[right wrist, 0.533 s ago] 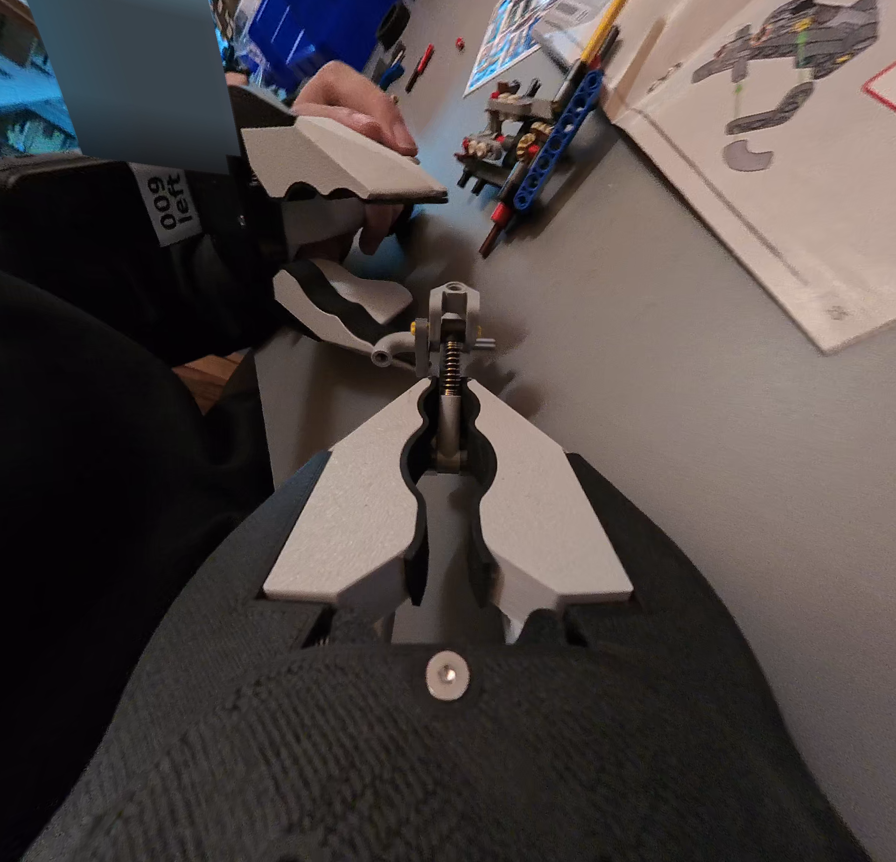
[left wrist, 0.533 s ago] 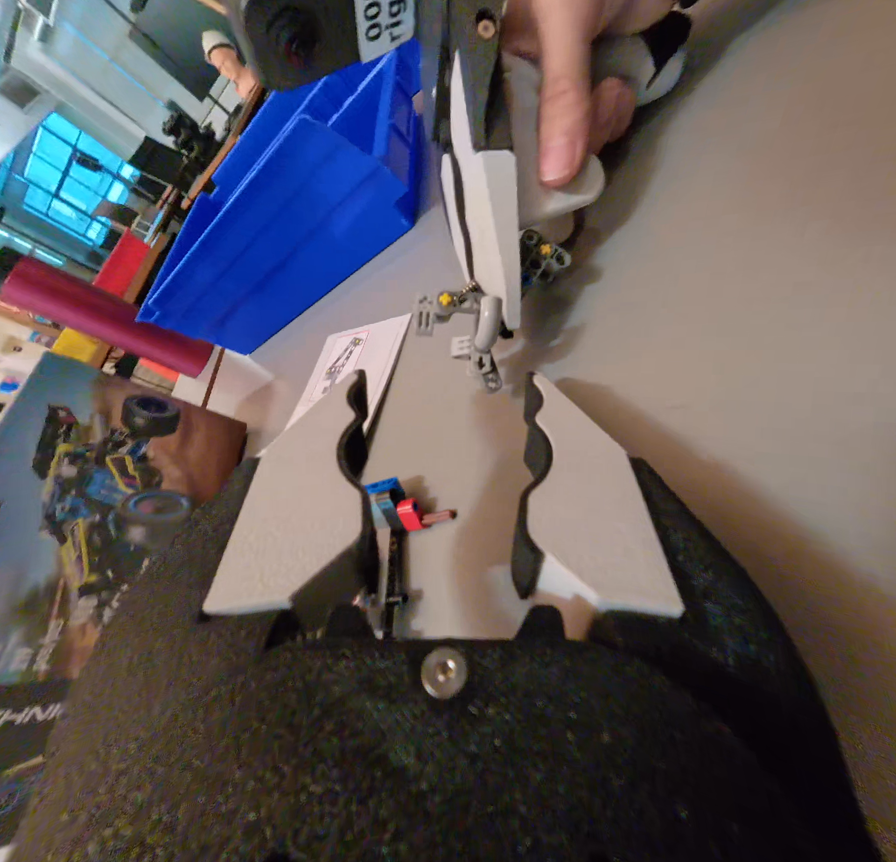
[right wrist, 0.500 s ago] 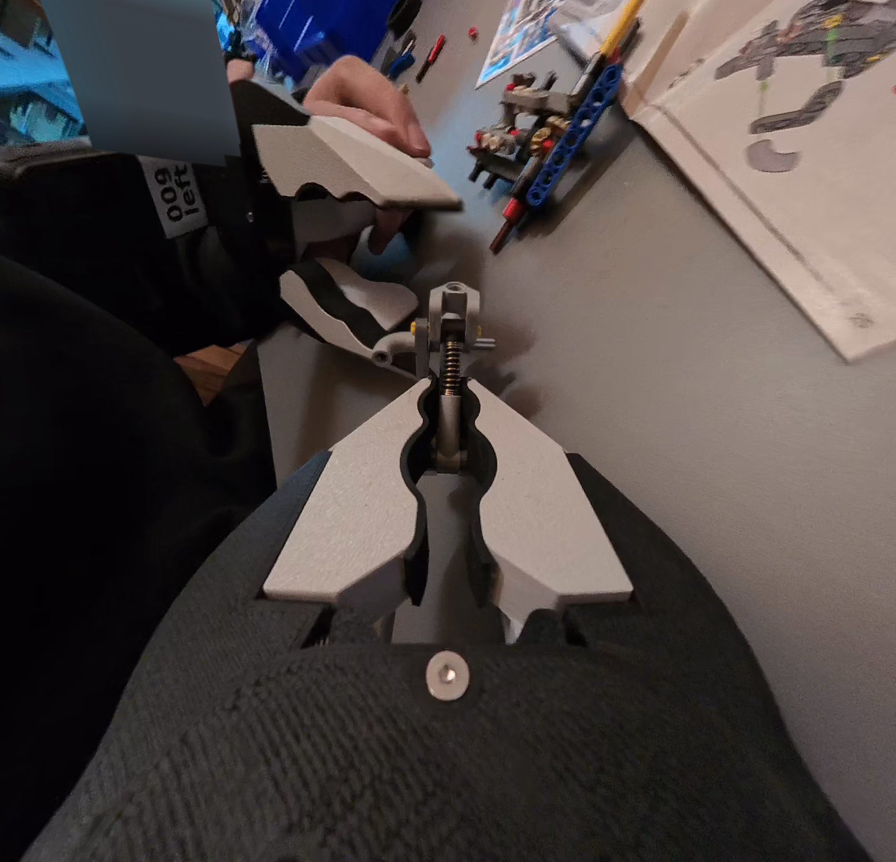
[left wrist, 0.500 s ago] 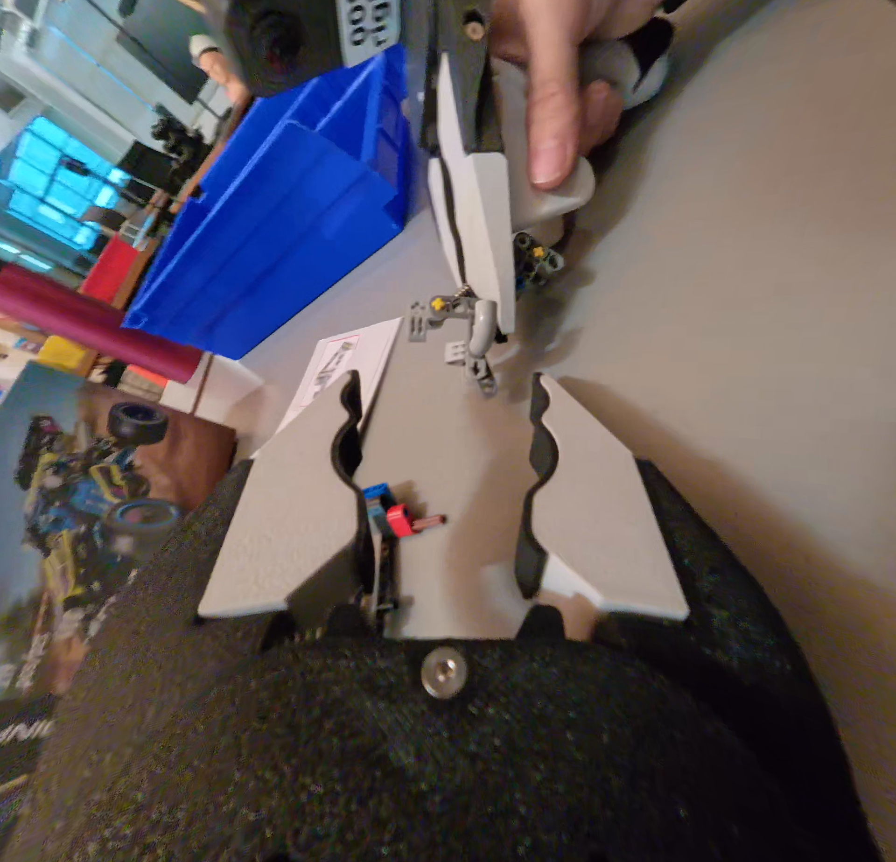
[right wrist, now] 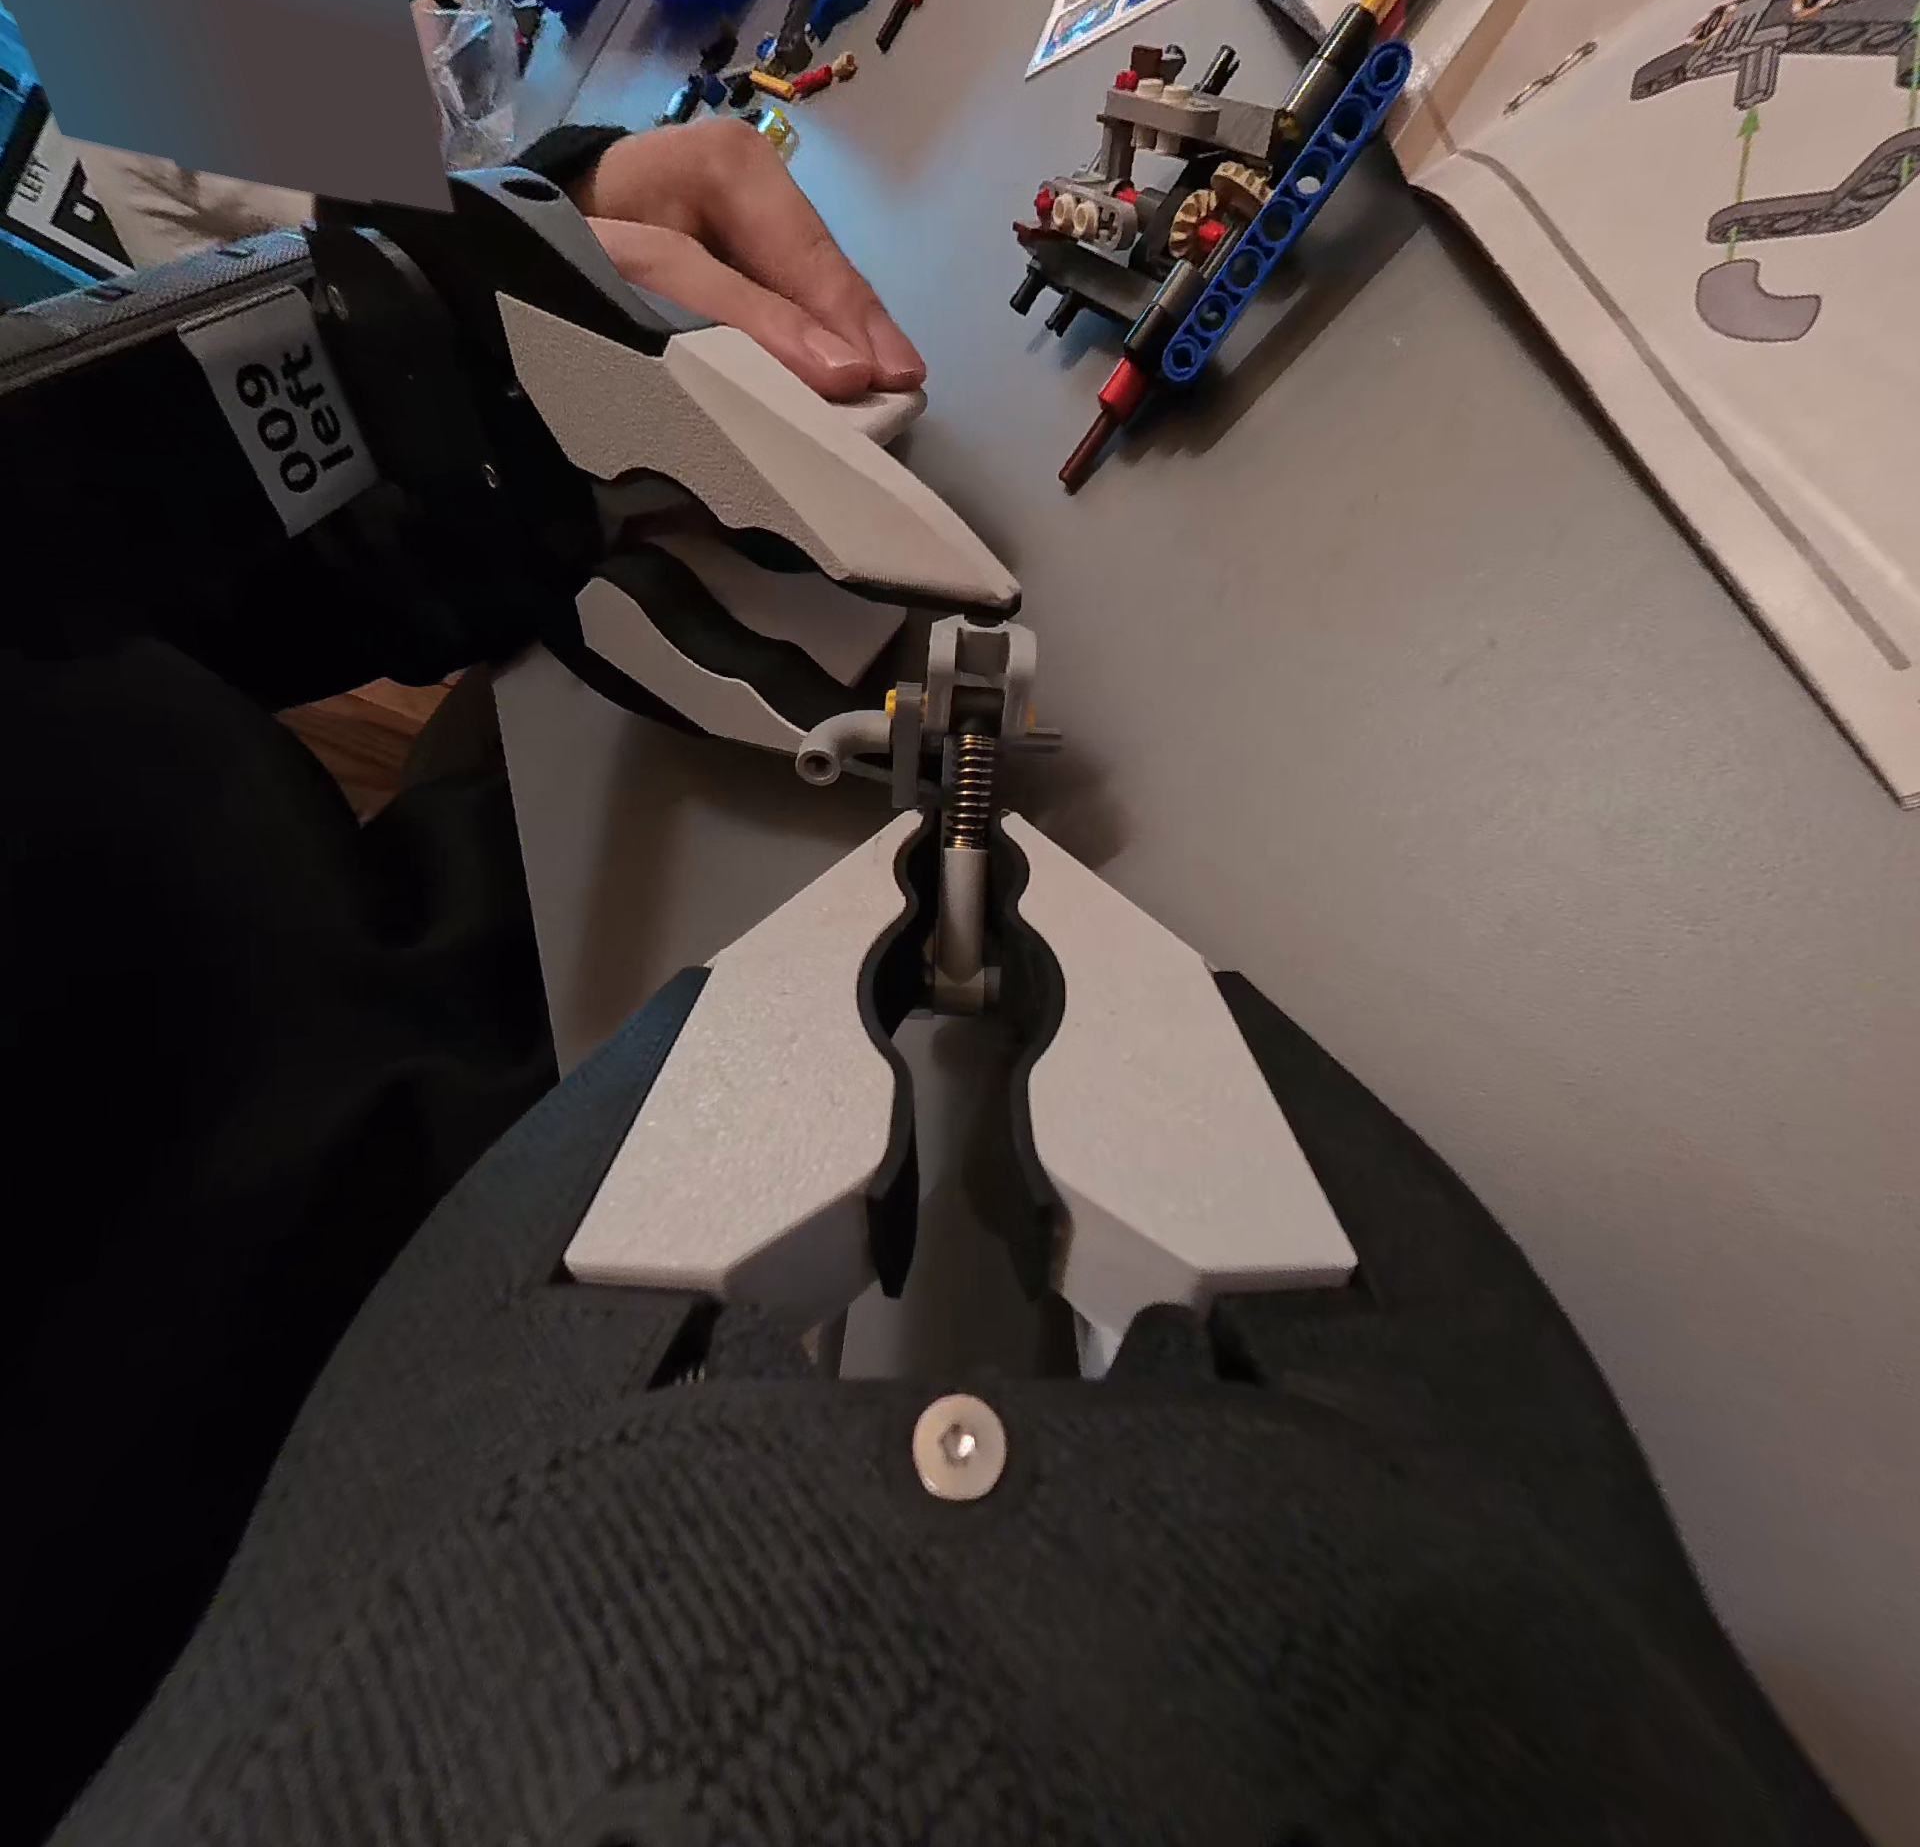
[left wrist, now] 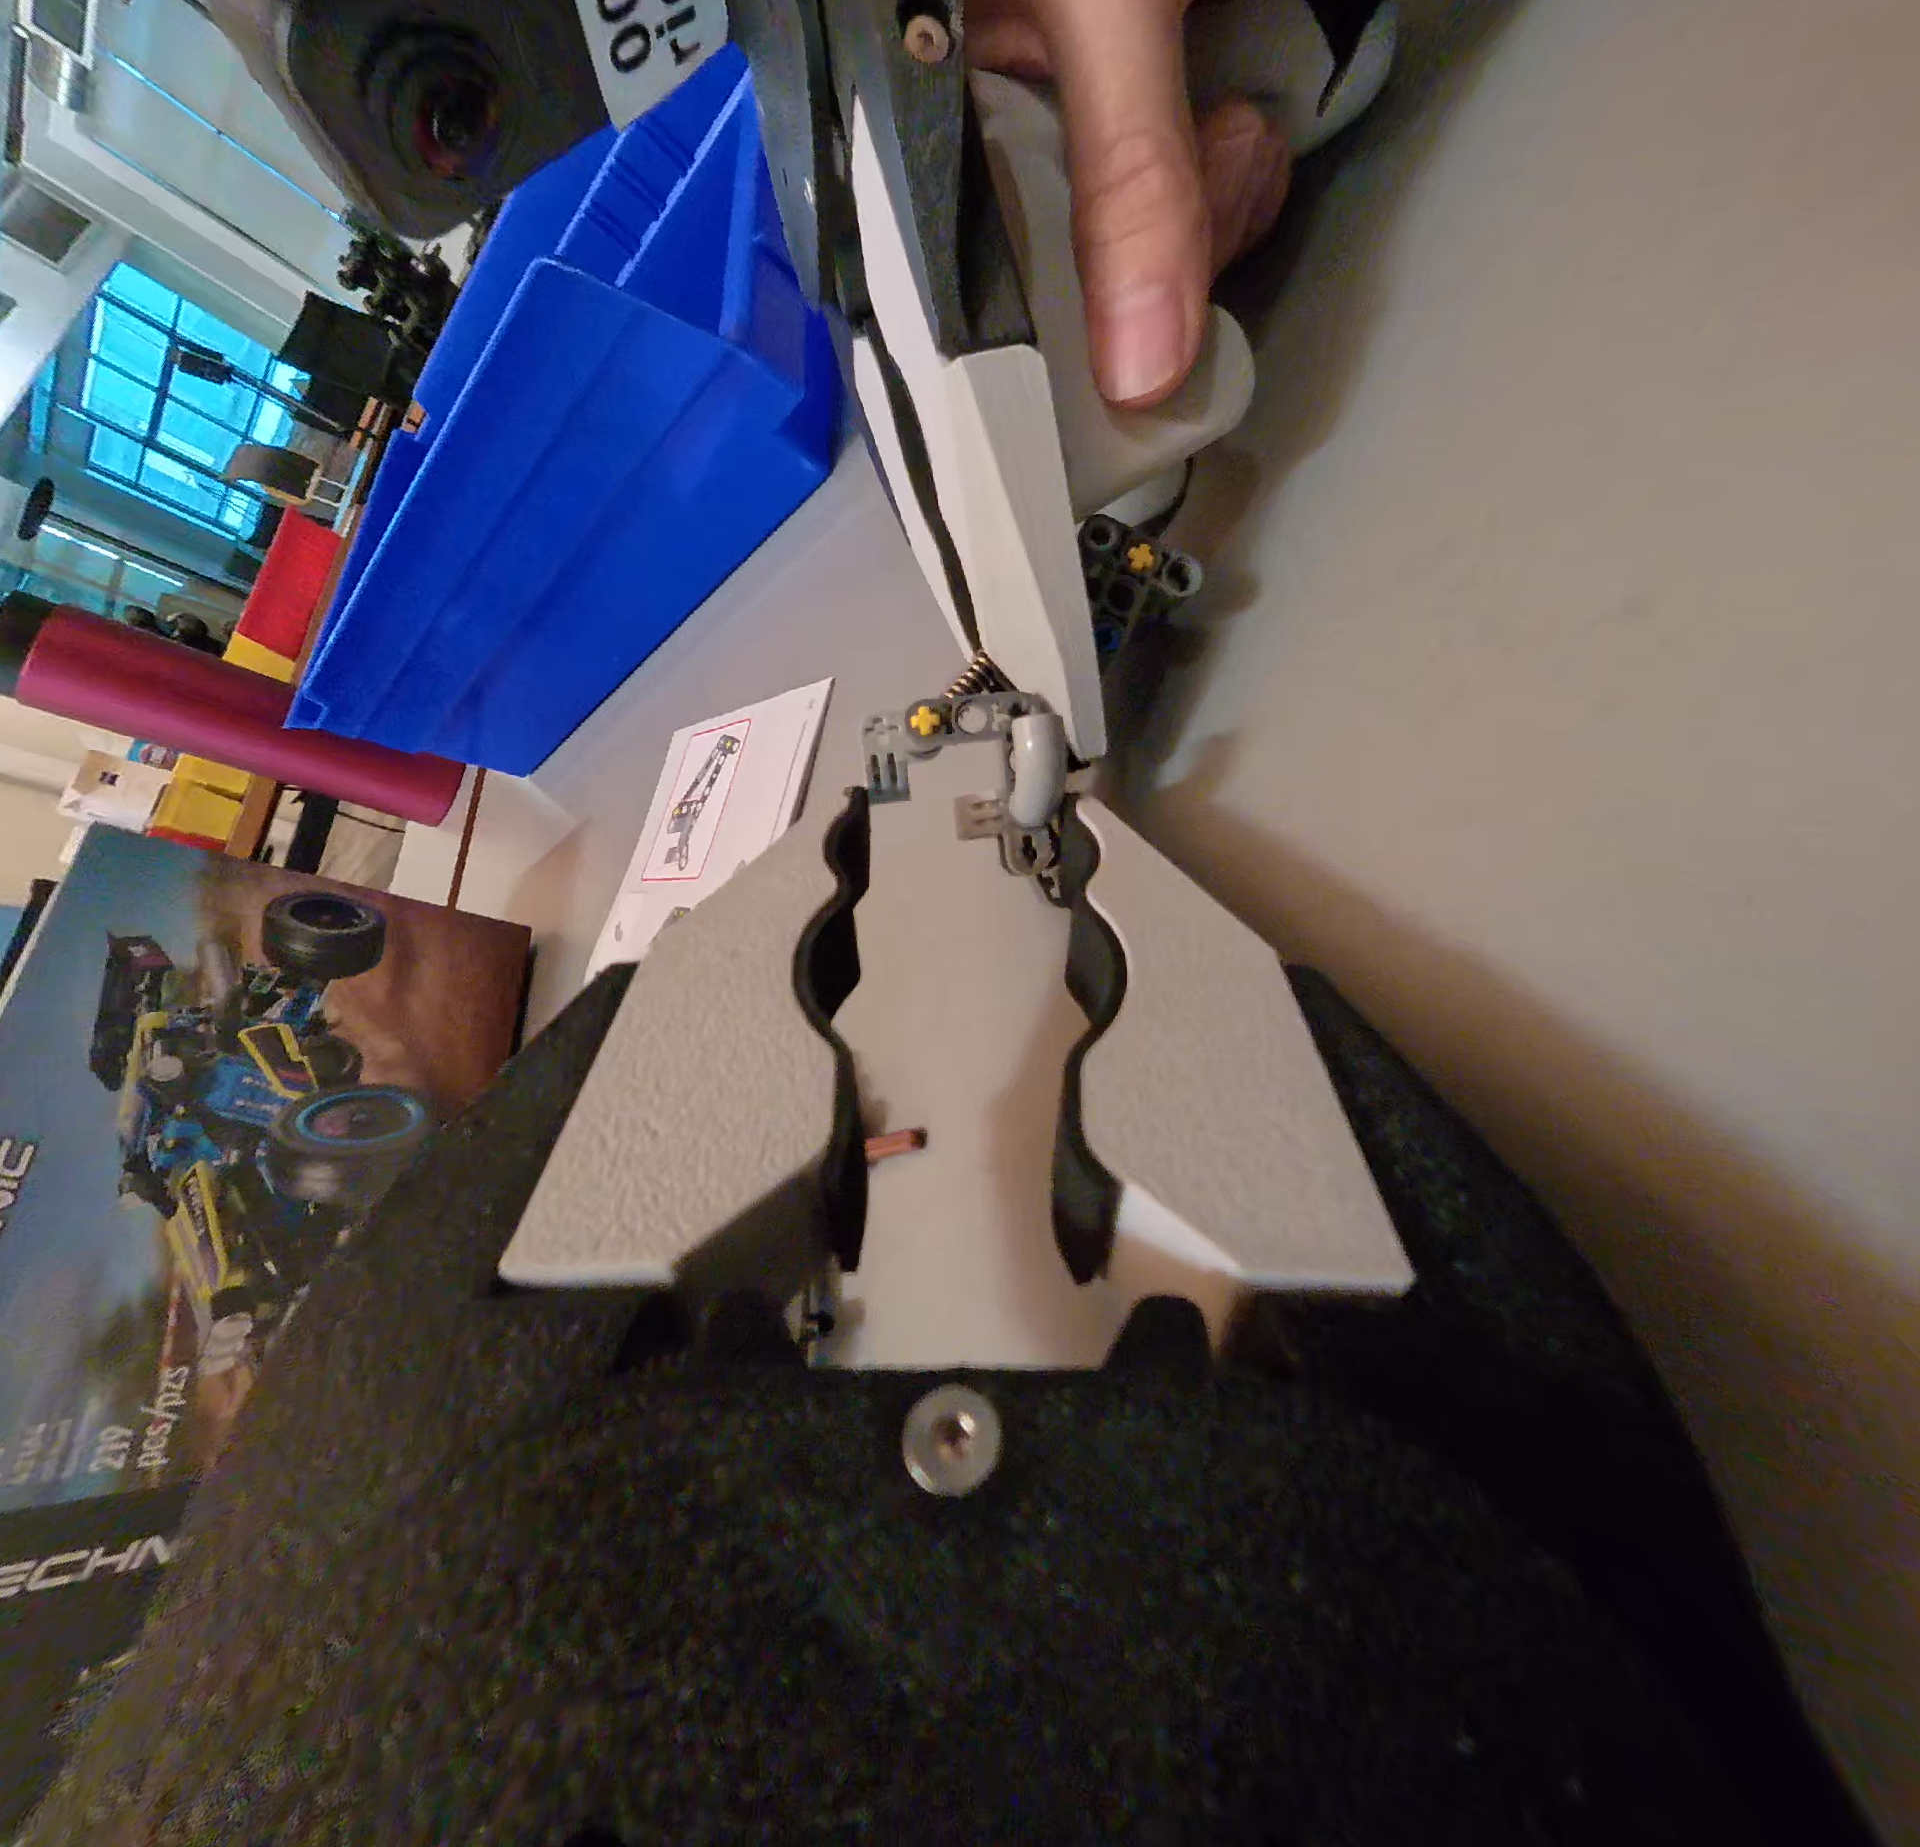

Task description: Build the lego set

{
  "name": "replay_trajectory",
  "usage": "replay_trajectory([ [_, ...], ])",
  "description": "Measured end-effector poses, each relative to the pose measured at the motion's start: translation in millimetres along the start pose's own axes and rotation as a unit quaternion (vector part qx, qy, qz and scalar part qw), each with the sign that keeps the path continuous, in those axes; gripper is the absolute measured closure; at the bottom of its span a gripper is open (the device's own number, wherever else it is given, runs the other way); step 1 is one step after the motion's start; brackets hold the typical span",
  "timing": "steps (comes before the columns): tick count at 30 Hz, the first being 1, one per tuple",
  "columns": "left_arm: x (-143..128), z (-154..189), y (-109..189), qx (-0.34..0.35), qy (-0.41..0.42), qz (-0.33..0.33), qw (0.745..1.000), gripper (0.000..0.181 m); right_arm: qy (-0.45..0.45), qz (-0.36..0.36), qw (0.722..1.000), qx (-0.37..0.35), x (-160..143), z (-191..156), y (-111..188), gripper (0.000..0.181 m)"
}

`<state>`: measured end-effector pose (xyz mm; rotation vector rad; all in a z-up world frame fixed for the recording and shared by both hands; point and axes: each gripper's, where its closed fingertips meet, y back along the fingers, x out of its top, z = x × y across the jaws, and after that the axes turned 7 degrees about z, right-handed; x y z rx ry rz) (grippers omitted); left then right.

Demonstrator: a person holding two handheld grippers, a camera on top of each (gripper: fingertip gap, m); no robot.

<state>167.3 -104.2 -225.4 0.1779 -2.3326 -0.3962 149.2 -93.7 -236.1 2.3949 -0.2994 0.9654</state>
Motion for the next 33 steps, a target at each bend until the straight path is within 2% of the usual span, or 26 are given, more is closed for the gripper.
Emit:
replay_trajectory([
  [7,-0.5,0.6,-1.0,-0.008,0.020,0.001,1.000,0.148,0.007,-0.002,1.000,-0.004,-0.7,-0.1,-0.2,0.176],
  [20,-1.0,0.4,-0.3,0.010,0.000,-0.007,1.000,0.149,0.018,-0.004,1.000,-0.011,-1.3,-0.1,-0.6,0.176],
  [24,-0.6,-1.0,-0.2,0.025,-0.028,-0.011,0.999,0.148,0.020,-0.003,1.000,-0.014,-1.0,0.3,-0.6,0.175],
  [33,-0.7,-0.2,-0.5,0.018,-0.011,-0.010,1.000,0.149,0.020,-0.003,1.000,-0.013,-1.2,0.0,-0.7,0.175],
])
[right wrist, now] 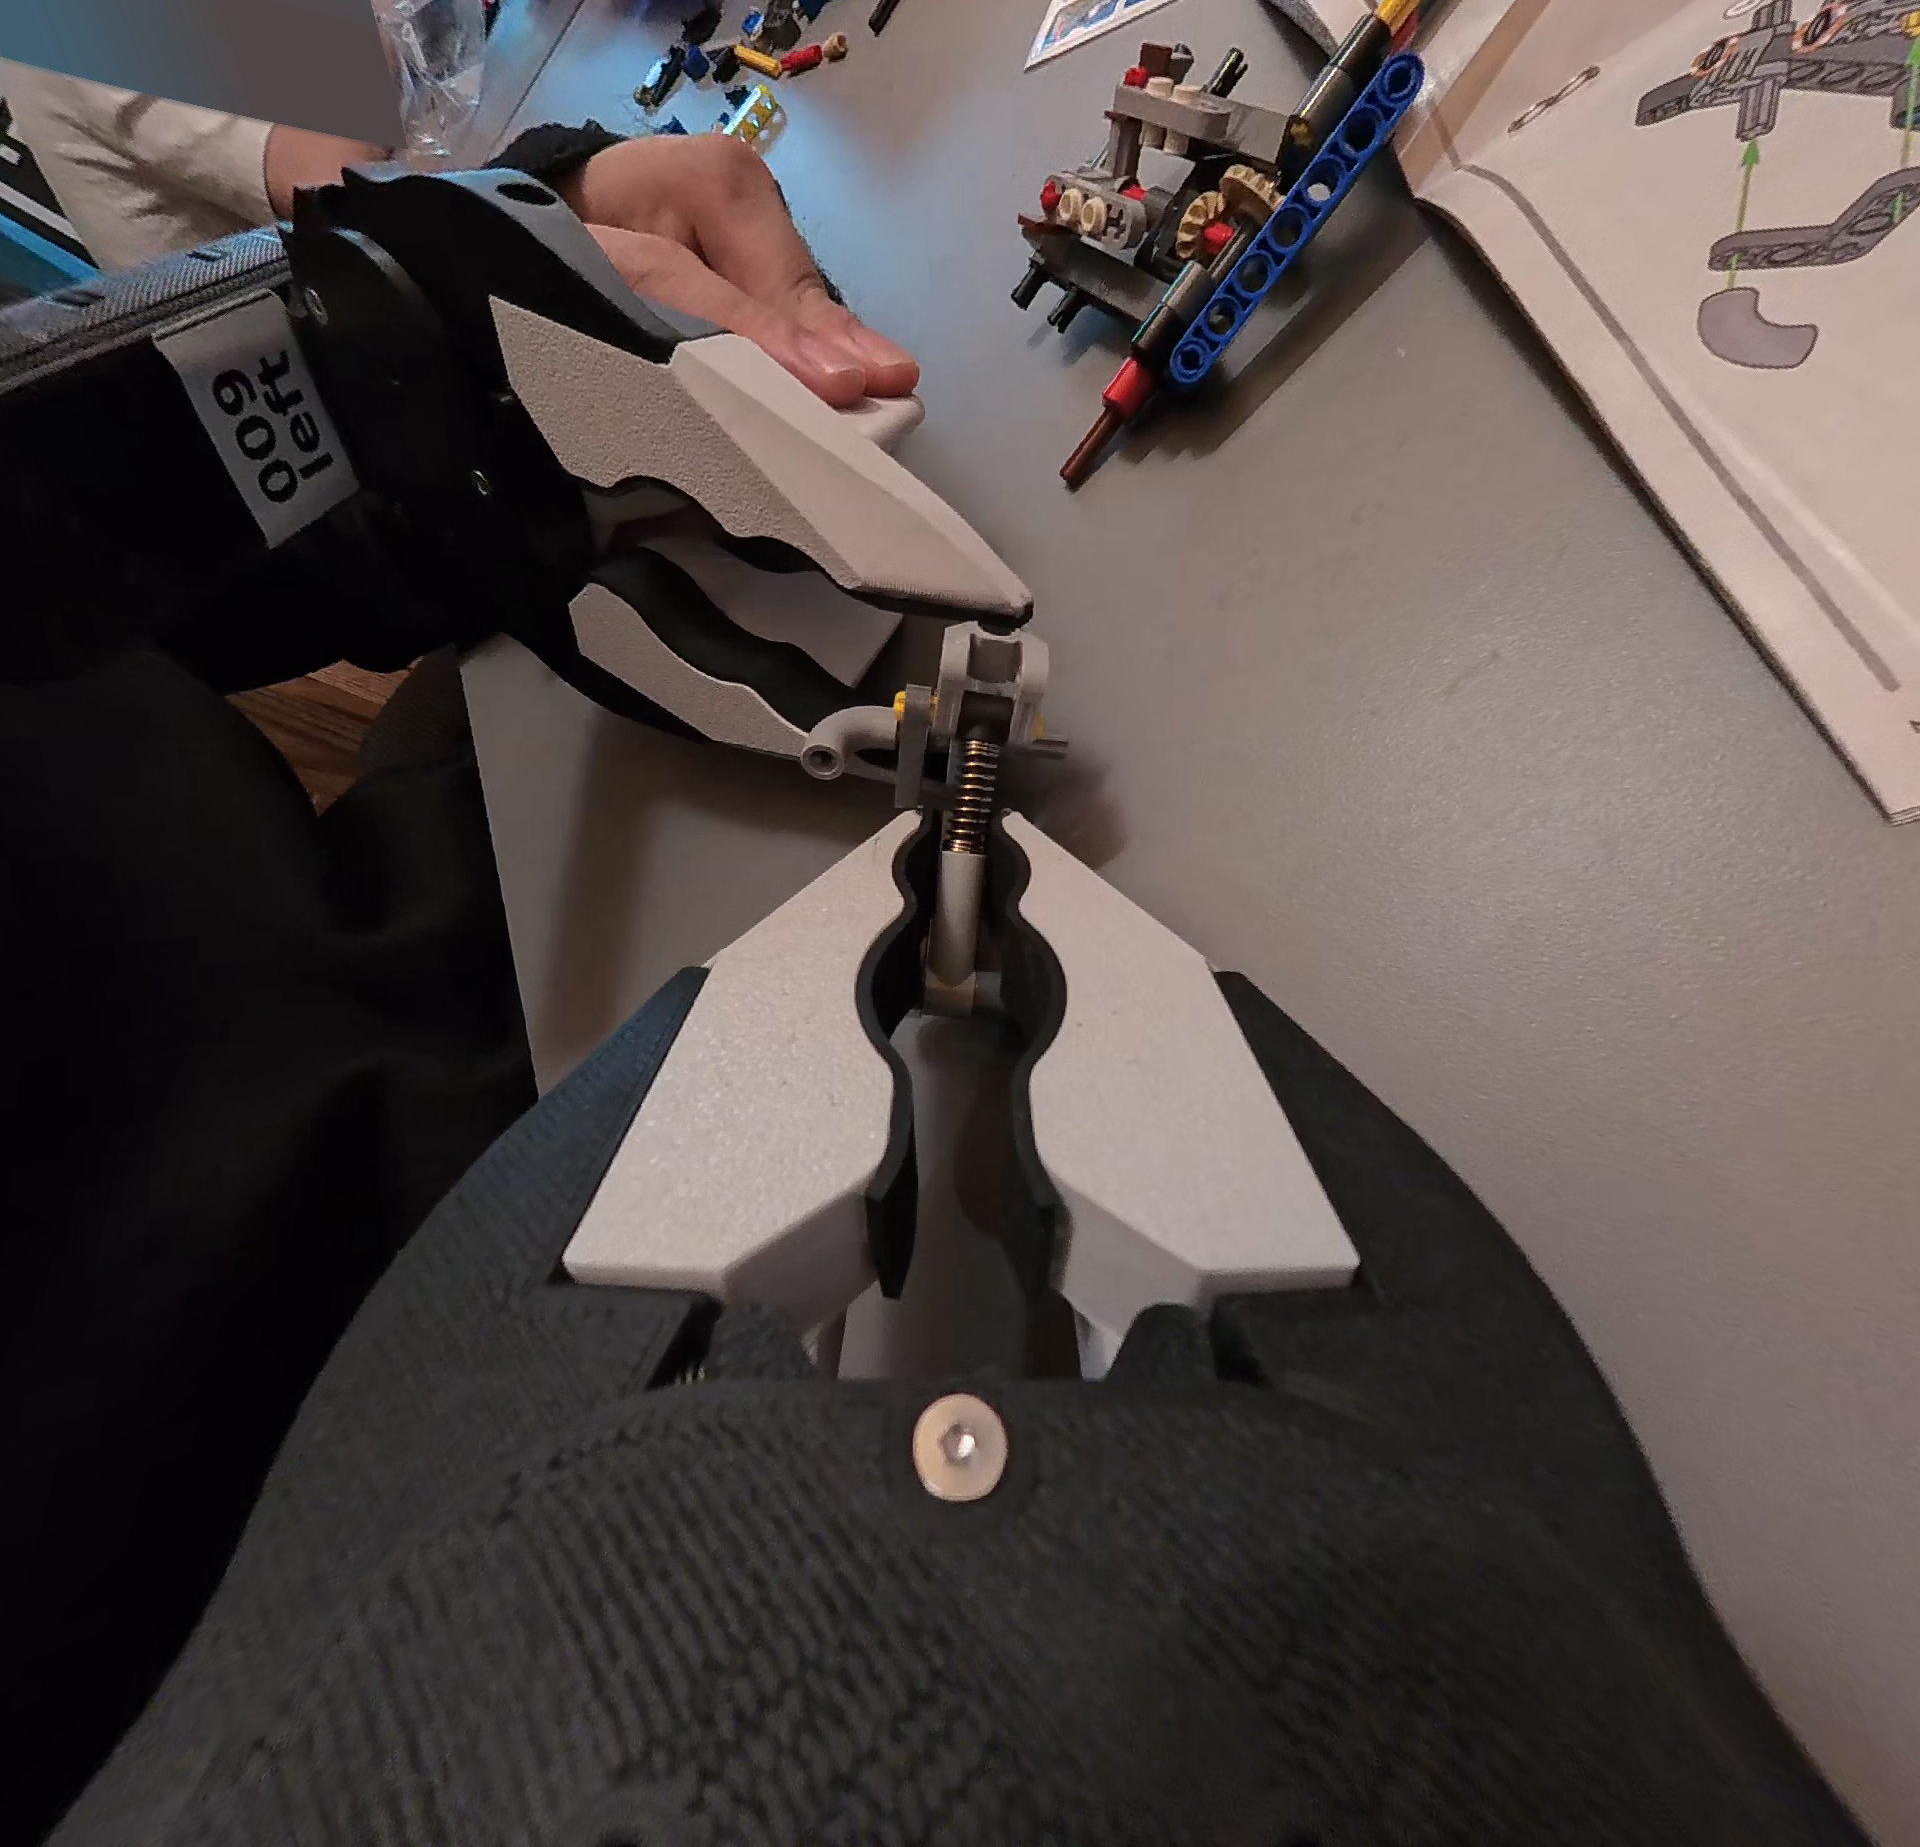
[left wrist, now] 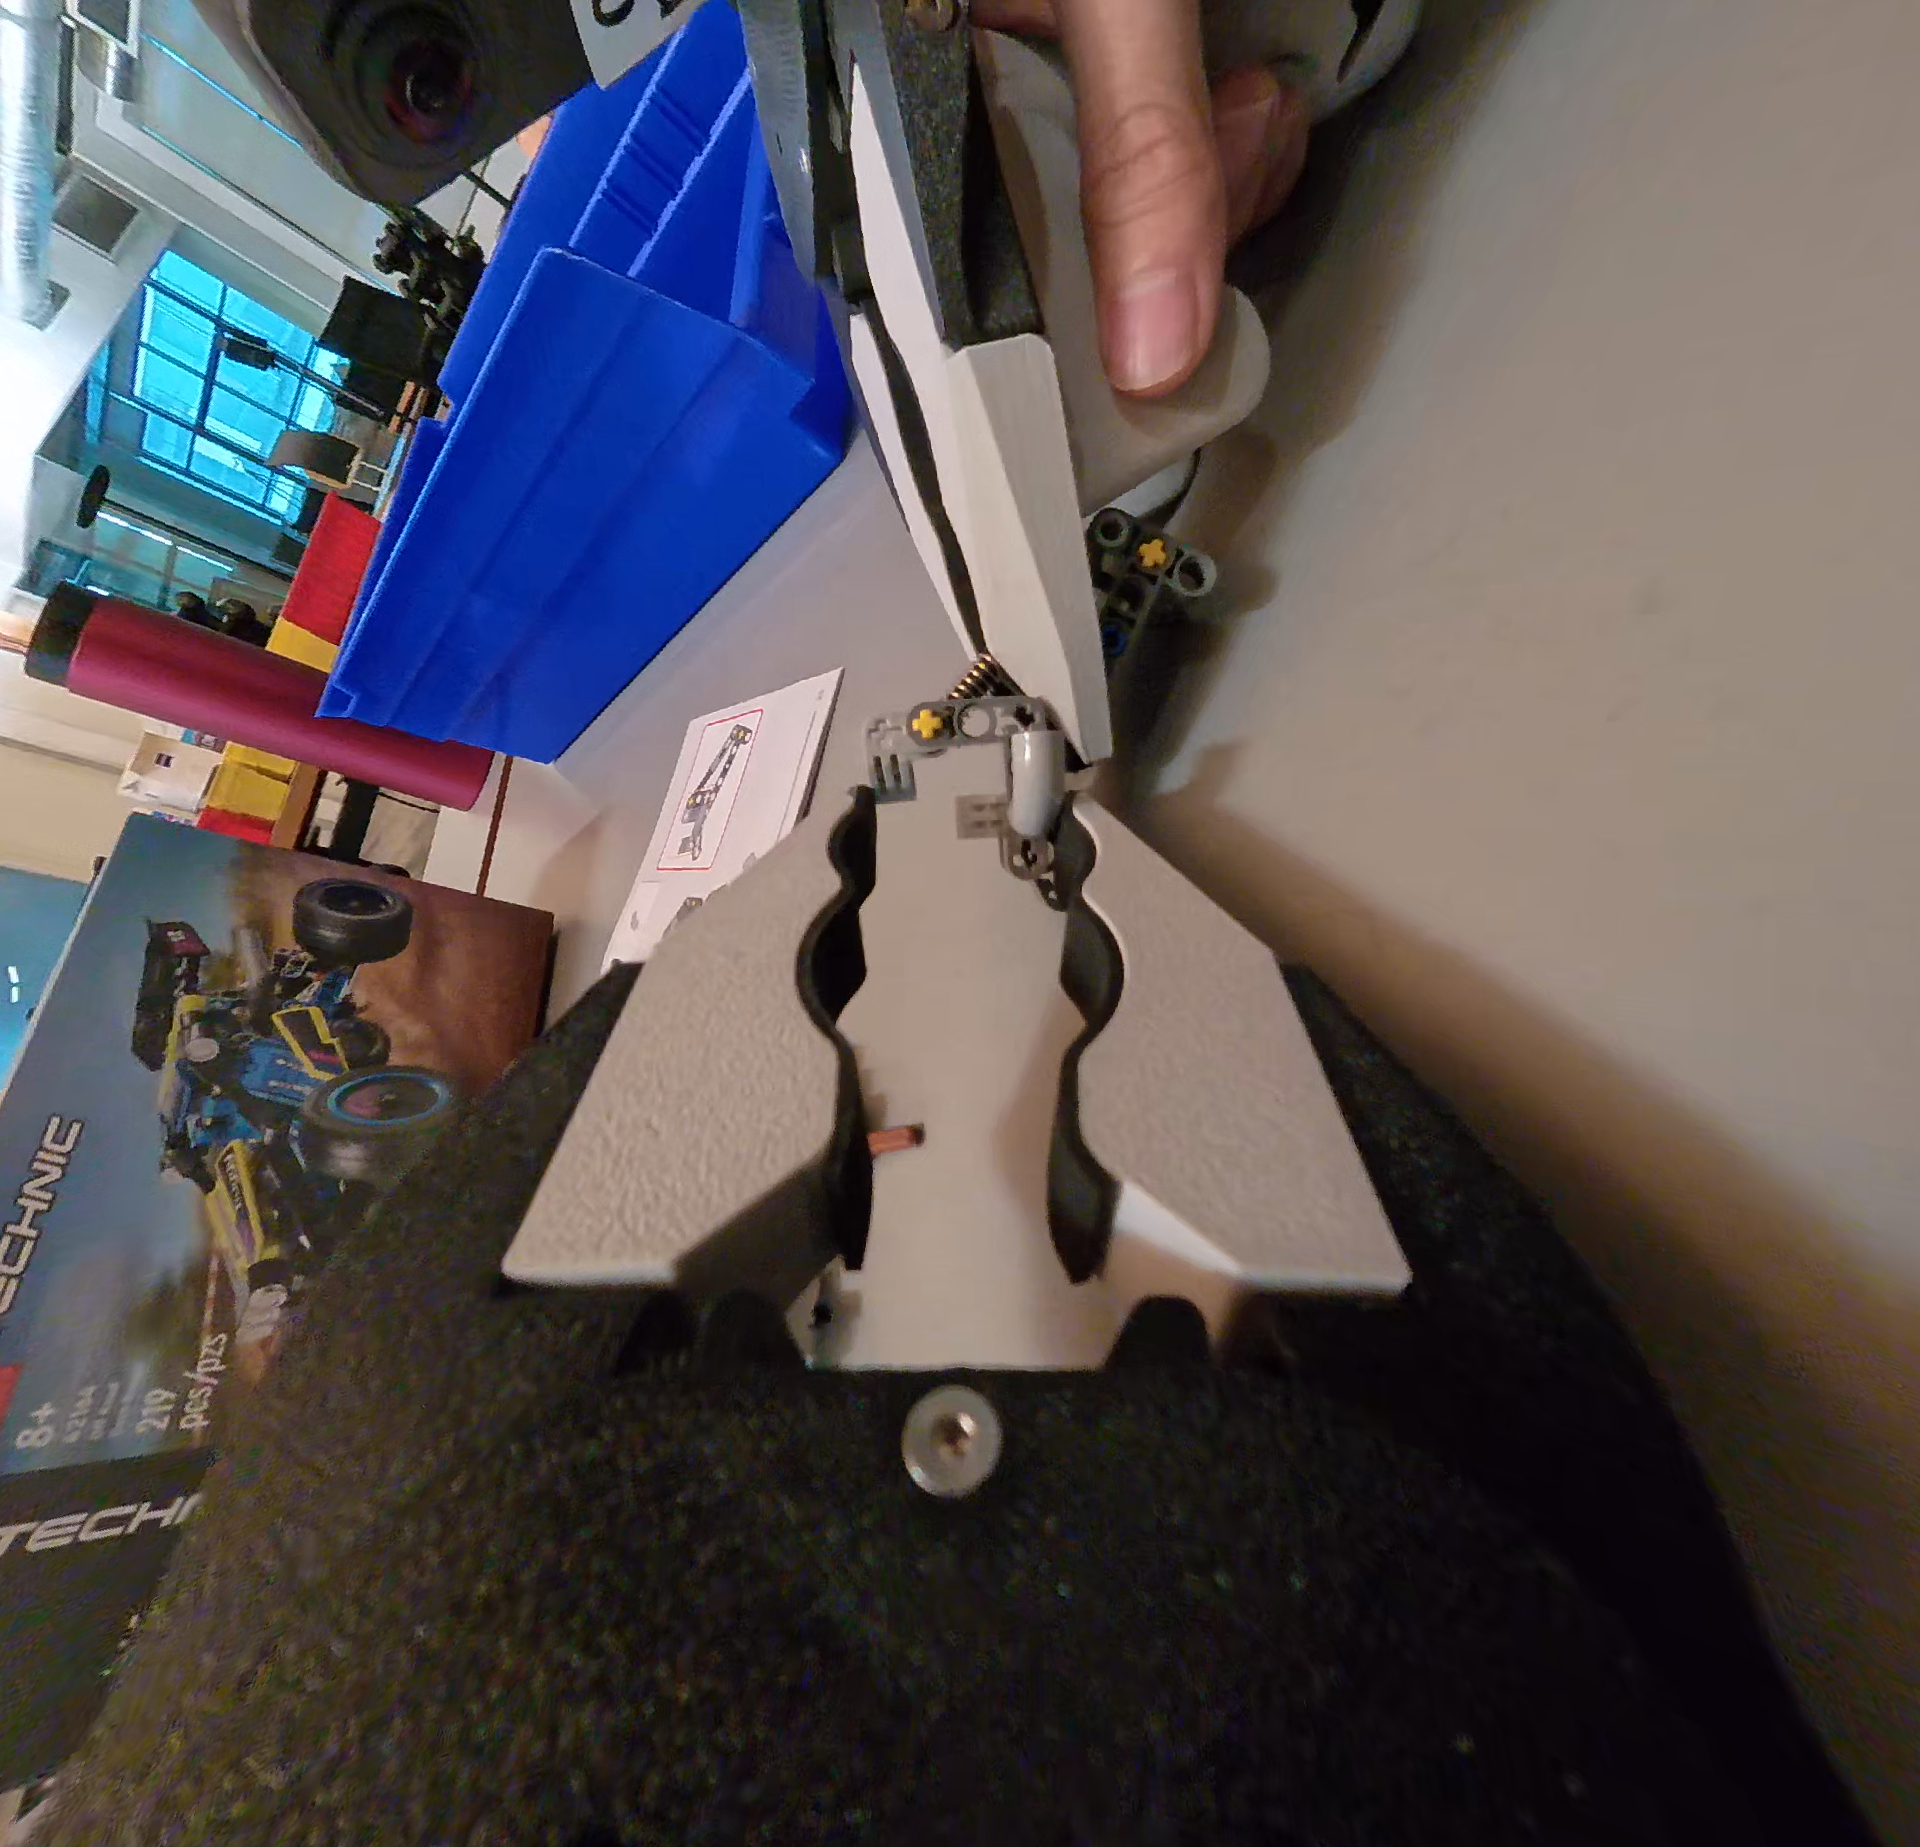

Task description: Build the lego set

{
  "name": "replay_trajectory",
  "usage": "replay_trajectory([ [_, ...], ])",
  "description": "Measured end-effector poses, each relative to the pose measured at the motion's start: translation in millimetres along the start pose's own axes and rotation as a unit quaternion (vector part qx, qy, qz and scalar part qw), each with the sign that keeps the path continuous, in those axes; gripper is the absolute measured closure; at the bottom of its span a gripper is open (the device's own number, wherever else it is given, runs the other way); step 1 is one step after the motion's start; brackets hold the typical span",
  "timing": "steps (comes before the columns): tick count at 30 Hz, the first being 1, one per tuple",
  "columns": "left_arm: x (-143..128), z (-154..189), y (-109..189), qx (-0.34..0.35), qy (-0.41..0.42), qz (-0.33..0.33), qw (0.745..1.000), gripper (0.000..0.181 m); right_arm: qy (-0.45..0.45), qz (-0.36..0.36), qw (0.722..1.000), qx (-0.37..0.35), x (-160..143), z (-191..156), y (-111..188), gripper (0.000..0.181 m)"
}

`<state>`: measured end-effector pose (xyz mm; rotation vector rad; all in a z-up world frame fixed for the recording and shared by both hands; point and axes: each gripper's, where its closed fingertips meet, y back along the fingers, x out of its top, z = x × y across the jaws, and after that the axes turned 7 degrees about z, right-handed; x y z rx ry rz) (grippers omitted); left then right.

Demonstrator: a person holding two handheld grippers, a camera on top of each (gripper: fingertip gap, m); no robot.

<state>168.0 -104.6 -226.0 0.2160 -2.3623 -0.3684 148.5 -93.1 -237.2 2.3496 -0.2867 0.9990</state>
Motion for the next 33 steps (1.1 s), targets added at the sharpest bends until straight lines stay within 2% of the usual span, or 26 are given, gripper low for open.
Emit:
replay_trajectory([
  [12,1.9,-1.6,0.3,0.018,-0.045,0.011,0.999,0.148,-0.007,0.003,1.000,0.004,1.0,0.0,0.4,0.175],
  [33,3.4,-2.7,-0.7,0.031,-0.068,0.021,0.997,0.148,-0.026,0.010,0.999,0.018,3.0,-0.5,1.8,0.173],
])
